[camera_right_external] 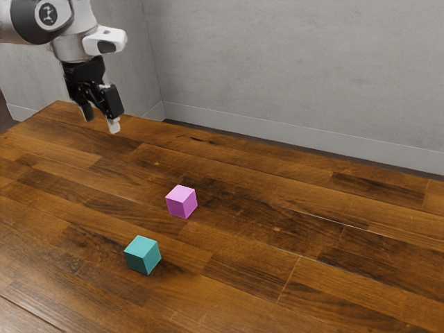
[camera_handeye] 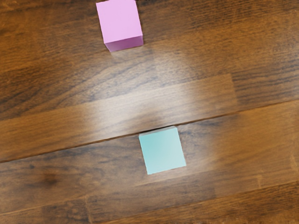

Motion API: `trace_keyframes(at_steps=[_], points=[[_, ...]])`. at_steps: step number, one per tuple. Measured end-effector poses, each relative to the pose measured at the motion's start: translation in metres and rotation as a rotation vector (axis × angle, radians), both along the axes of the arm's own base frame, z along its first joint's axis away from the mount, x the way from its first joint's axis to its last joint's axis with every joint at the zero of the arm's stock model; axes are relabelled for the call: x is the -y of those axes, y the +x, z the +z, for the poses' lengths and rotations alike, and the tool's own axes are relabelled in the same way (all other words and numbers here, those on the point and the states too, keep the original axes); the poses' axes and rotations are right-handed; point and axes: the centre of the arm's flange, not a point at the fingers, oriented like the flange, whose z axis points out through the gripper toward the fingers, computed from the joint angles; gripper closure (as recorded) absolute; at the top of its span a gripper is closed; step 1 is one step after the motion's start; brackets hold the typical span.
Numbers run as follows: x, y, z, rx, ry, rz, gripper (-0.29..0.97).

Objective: Pick up the blue block with one arm, and put the blue block on the pink block with one arm

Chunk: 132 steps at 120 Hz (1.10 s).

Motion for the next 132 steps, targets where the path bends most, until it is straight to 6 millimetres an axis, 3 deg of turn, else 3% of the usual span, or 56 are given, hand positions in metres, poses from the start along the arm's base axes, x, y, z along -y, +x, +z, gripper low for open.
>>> trace_keyframes(at_steps=[14,24,42,46,59,68,94,117,132], points=[[0.014,-0.008,-0.003,-0.002,0.001,-0.109,0.00],[0.018,-0.016,-0.031,-0.060,0.009,-0.170,0.00],[0.019,-0.016,-0.055,-0.103,0.010,-0.242,0.00],[0.016,-0.015,-0.073,-0.129,0.008,-0.247,0.00],[0.006,-0.028,-0.164,-0.217,-0.003,-0.248,0.00],[0.005,-0.031,-0.194,-0.203,-0.002,-0.247,0.00],[0.007,-0.016,-0.224,-0.130,-0.019,-0.139,0.00],[0.003,-0.001,-0.272,-0.138,-0.028,-0.055,0.00],[-0.001,0.001,-0.285,-0.114,-0.028,-0.010,0.00]])
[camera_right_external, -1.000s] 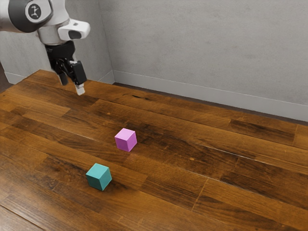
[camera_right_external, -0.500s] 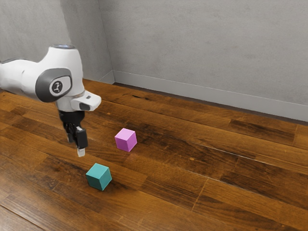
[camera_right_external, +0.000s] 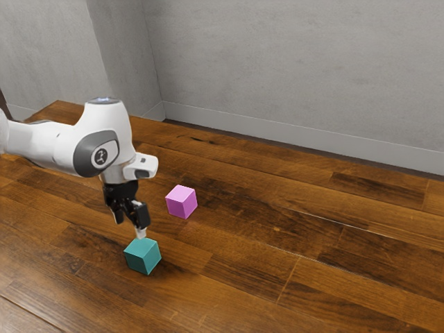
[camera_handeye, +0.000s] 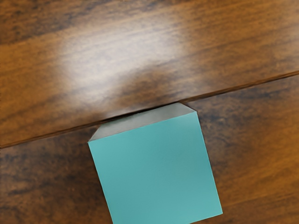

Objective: Pick up the blue block with one arm, and put the blue block on the pink block with one arm

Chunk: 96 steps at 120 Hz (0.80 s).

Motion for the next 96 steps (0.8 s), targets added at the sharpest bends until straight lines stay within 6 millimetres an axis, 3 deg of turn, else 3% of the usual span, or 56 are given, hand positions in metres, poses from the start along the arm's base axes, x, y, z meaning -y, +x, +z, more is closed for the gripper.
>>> trace_keyframes(at_steps=[66,96], points=[[-0.009,0.011,-0.042,0.008,-0.030,0.200,0.00],[-0.006,-0.002,-0.054,0.014,-0.021,0.231,0.00]])
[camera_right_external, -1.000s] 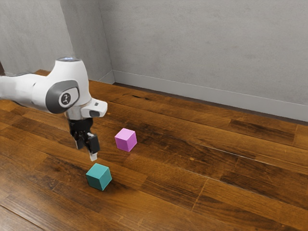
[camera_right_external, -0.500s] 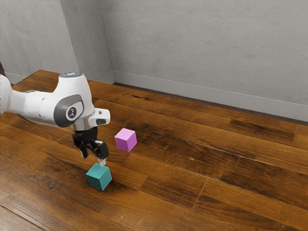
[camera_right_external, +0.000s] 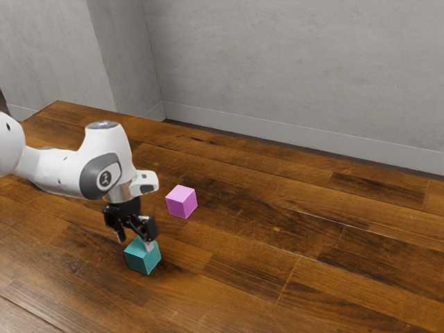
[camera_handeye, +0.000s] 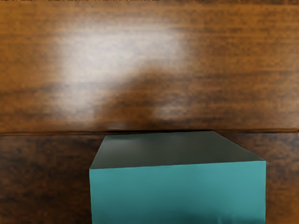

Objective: Pick up the blue block with one arm, and put the blue block on the pink block with one arm

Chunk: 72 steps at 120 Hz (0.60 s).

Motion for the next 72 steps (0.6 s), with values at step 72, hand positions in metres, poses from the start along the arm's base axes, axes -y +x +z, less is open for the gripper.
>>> trace_keyframes(at_steps=[72], points=[[0.002,0.002,-0.034,-0.011,-0.002,0.049,0.00]])
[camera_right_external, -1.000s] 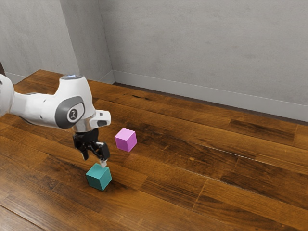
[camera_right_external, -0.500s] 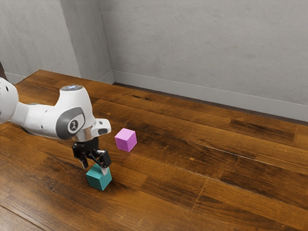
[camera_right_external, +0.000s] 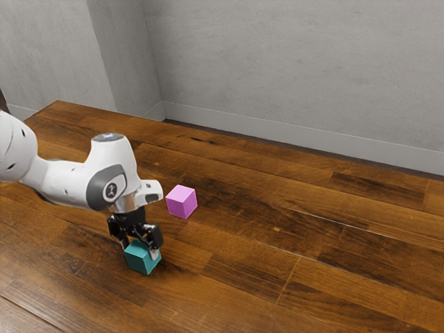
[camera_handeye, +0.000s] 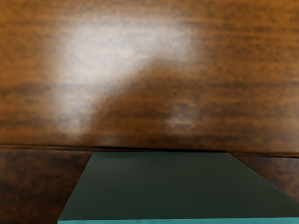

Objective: Pick up the blue block with one arm, and put the blue block on the pink block with one arm

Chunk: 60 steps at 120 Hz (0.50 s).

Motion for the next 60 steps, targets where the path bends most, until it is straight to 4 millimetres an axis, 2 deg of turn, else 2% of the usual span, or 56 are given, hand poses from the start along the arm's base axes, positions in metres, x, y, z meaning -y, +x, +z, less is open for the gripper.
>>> trace_keyframes(at_steps=[24,43,60], points=[[0.004,0.001,-0.006,0.000,-0.002,0.004,0.00],[0.005,0.002,-0.001,0.011,-0.003,0.011,0.26],[0.004,0.003,0.007,0.025,0.005,0.012,0.35]])
